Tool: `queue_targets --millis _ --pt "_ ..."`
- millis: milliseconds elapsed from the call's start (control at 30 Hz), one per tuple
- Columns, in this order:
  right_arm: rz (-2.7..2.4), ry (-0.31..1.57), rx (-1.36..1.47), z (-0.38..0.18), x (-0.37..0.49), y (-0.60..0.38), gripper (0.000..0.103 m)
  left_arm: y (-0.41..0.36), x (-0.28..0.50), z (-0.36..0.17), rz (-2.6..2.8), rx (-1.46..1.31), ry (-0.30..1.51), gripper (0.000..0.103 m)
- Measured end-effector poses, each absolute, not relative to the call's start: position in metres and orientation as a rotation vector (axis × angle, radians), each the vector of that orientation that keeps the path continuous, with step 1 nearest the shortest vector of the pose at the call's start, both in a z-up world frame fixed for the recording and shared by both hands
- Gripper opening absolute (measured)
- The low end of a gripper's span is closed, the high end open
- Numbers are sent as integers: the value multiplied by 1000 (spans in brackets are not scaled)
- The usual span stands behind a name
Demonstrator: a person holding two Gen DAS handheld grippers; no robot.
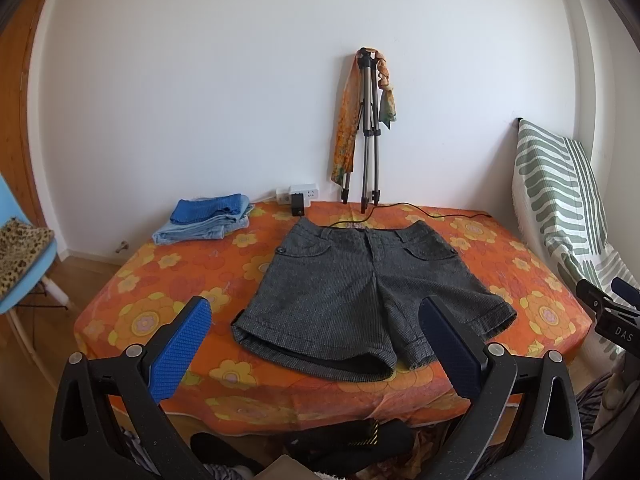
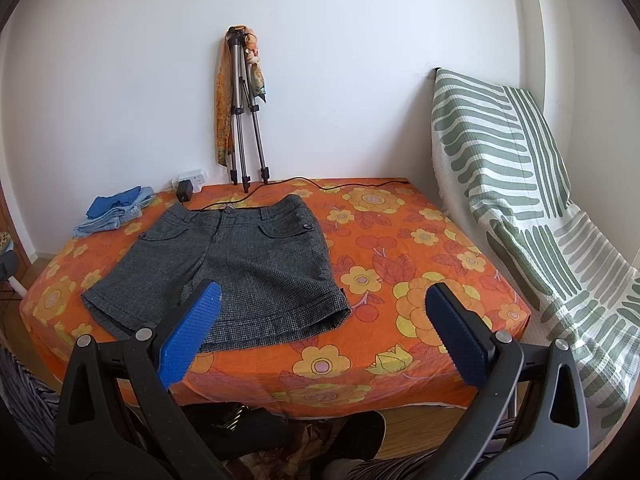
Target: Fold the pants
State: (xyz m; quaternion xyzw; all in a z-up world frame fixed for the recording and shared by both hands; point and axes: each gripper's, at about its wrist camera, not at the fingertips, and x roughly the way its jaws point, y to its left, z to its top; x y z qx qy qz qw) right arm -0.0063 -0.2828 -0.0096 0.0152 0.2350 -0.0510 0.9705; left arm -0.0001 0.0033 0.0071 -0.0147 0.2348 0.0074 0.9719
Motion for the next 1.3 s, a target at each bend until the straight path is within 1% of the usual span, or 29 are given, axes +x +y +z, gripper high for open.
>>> queue_targets --millis 1300 --pt "-101 483 39 -14 -2 -286 103 2 8 1 9 -24 490 103"
